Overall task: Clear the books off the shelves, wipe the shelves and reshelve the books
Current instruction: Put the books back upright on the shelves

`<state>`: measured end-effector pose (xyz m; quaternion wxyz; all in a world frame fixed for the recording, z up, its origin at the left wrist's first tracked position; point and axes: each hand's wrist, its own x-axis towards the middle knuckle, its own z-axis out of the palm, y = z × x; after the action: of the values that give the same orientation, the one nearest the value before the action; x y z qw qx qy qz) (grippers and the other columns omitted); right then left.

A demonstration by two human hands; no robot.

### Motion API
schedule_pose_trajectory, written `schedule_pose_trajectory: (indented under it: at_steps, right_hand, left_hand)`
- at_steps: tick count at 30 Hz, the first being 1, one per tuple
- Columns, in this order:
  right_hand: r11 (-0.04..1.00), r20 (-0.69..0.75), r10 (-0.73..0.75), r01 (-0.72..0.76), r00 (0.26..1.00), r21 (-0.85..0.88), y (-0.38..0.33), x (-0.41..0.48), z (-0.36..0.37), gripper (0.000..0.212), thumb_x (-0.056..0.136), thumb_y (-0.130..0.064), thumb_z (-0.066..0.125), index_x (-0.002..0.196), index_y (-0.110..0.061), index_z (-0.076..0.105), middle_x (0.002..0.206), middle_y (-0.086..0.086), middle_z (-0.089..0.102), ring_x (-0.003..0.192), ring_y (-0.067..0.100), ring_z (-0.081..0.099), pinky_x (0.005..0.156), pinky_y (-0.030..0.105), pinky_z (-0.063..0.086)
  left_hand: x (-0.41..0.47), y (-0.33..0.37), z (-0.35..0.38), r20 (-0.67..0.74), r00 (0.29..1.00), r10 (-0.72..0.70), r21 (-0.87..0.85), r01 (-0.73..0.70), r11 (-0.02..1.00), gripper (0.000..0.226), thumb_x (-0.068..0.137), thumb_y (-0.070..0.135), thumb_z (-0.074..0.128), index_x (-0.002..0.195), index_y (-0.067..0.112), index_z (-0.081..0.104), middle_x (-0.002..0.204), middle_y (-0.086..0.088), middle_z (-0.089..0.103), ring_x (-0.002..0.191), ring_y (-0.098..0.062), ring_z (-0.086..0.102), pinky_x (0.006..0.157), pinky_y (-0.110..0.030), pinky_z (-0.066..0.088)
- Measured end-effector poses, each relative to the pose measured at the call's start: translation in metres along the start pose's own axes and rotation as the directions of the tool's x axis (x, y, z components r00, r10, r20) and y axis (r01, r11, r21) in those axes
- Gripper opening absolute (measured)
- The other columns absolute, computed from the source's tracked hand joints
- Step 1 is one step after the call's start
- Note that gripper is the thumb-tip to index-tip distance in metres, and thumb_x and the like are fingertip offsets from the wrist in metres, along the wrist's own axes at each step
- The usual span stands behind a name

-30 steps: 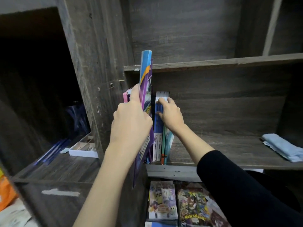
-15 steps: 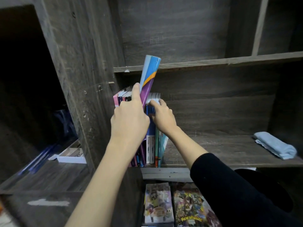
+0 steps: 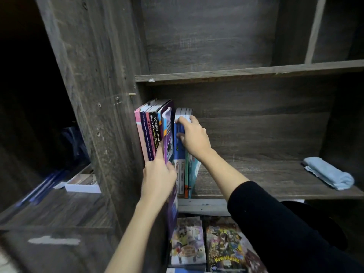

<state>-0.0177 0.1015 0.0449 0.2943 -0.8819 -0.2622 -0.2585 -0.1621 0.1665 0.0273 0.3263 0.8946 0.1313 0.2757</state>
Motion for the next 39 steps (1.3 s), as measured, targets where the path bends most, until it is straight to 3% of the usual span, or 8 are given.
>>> schedule_pose_trajectory:
  at_steps: [3,6,10,13,20,27,34,39]
  right_hand:
    - [1.000,0.007,0.005,-0.005,1.000,-0.011,-0.003,0.001,0.002,0.036,0.093,-0.017,0.055,0.128,-0.024,0.046,0.144,0.018,0.035,0.106,0.049,0.054,0.083,0.050,0.049]
    - [1.000,0.003,-0.011,0.011,1.000,-0.014,-0.004,0.002,0.004,0.036,0.093,-0.018,0.055,0.127,-0.024,0.046,0.139,0.016,0.038,0.103,0.048,0.055,0.080,0.046,0.047]
    - [0.999,-0.005,-0.033,0.033,0.999,-0.006,-0.004,0.003,0.005,0.033,0.092,-0.016,0.056,0.124,-0.022,0.049,0.133,0.016,0.042,0.097,0.046,0.056,0.071,0.040,0.041]
    - [0.999,-0.004,-0.032,0.032,0.999,0.004,-0.005,0.003,0.005,0.033,0.092,-0.017,0.056,0.125,-0.022,0.049,0.135,0.016,0.042,0.098,0.047,0.056,0.076,0.044,0.046]
    - [1.000,-0.002,-0.031,0.031,1.000,0.001,-0.008,0.003,0.007,0.034,0.091,-0.015,0.056,0.123,-0.024,0.049,0.141,0.017,0.039,0.100,0.049,0.056,0.076,0.045,0.047]
    - [0.999,-0.012,-0.048,0.047,0.999,-0.013,-0.011,0.004,0.011,0.036,0.092,-0.017,0.056,0.126,-0.025,0.048,0.137,0.015,0.042,0.100,0.043,0.058,0.075,0.040,0.047]
    - [0.998,-0.023,-0.064,0.064,0.998,-0.023,-0.011,0.005,0.011,0.034,0.092,-0.019,0.056,0.125,-0.024,0.049,0.134,0.014,0.044,0.099,0.043,0.059,0.077,0.042,0.048]
    - [0.998,-0.018,-0.053,0.052,0.998,-0.035,-0.012,0.004,0.010,0.033,0.093,-0.018,0.054,0.125,-0.023,0.049,0.137,0.015,0.042,0.098,0.046,0.058,0.076,0.042,0.047]
  left_hand:
    - [0.003,-0.001,0.003,-0.031,0.999,-0.012,-0.025,0.012,1.000,0.059,0.095,0.011,0.044,0.149,0.022,0.024,0.126,-0.017,0.055,0.092,-0.023,0.048,0.090,-0.034,0.043]
    - [0.004,-0.003,0.002,-0.030,0.999,0.035,0.001,-0.035,0.999,0.063,0.095,0.010,0.044,0.150,0.026,0.020,0.117,-0.015,0.060,0.072,-0.011,0.039,0.079,-0.027,0.041]
    - [0.007,-0.003,-0.009,-0.128,0.990,0.063,-0.015,-0.066,0.998,0.057,0.094,0.011,0.046,0.148,0.023,0.030,0.102,-0.018,0.064,0.072,-0.022,0.047,0.080,-0.034,0.046]
    - [0.016,0.000,-0.017,-0.225,0.967,0.120,0.001,-0.123,0.992,0.056,0.094,0.011,0.046,0.147,0.022,0.031,0.091,-0.016,0.064,0.061,-0.013,0.037,0.071,-0.029,0.038]
    - [0.030,-0.015,0.002,-0.156,0.986,0.065,0.010,-0.064,0.998,0.058,0.095,0.014,0.045,0.148,0.026,0.026,0.100,-0.021,0.062,0.088,-0.038,0.058,0.084,-0.042,0.047]
    - [0.033,-0.026,0.020,-0.114,0.993,-0.022,-0.021,0.020,1.000,0.047,0.095,0.010,0.046,0.139,0.009,0.028,0.134,-0.018,0.041,0.112,-0.039,0.050,0.094,-0.045,0.036]
    - [0.053,-0.034,0.023,-0.052,0.996,-0.076,0.016,0.077,0.997,0.029,0.096,0.013,0.045,0.122,0.003,0.037,0.125,-0.020,0.048,0.111,-0.037,0.049,0.086,-0.040,0.037]
    - [0.061,-0.034,0.033,-0.162,0.986,-0.042,-0.006,0.042,0.999,0.025,0.094,0.013,0.051,0.117,0.004,0.048,0.116,-0.013,0.056,0.103,-0.029,0.056,0.077,-0.028,0.037]
